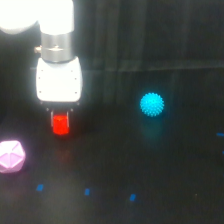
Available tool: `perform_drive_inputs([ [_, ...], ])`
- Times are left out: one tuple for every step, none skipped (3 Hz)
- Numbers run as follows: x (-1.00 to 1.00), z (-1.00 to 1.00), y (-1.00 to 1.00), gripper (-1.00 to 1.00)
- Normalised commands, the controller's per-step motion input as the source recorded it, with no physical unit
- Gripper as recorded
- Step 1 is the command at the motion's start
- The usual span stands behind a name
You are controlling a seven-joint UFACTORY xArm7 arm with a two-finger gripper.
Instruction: Pick up the red object from the table
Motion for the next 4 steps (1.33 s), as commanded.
perform_drive_inputs([
  [0.23,0.98,0.29,-0.94],
  [0.19,0.98,0.29,-1.0],
  [-0.35,1.0,-0.21,-1.0],
  [-0.43,1.0,1.0,-1.0],
])
